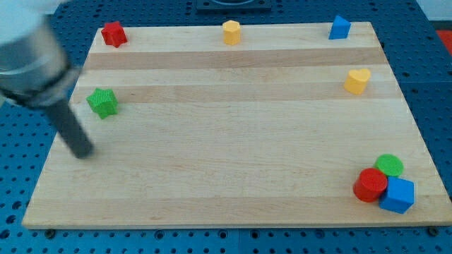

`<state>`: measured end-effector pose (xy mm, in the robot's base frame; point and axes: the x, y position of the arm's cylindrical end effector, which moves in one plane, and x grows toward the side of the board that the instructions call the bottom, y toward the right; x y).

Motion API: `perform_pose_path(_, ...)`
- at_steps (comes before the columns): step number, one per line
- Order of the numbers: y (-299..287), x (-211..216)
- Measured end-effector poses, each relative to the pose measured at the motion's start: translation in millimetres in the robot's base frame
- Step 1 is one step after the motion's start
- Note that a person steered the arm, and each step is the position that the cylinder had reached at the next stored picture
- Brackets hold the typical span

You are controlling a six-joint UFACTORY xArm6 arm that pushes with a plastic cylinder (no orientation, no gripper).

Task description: Place the green star left to the green circle

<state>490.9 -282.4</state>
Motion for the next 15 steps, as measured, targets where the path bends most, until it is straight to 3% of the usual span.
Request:
perform_pose_path(1,-22.4,-33.2)
perform_pose_path(3,5.9,-121.1)
perform_pose_path(5,18.1,-88.0)
perform_pose_path(7,90.6,-50.5)
perform_pose_path(10,229.0,-68.0)
perform_pose_path(13,305.8,-115.1)
perform_pose_path(15,340.1,-88.1)
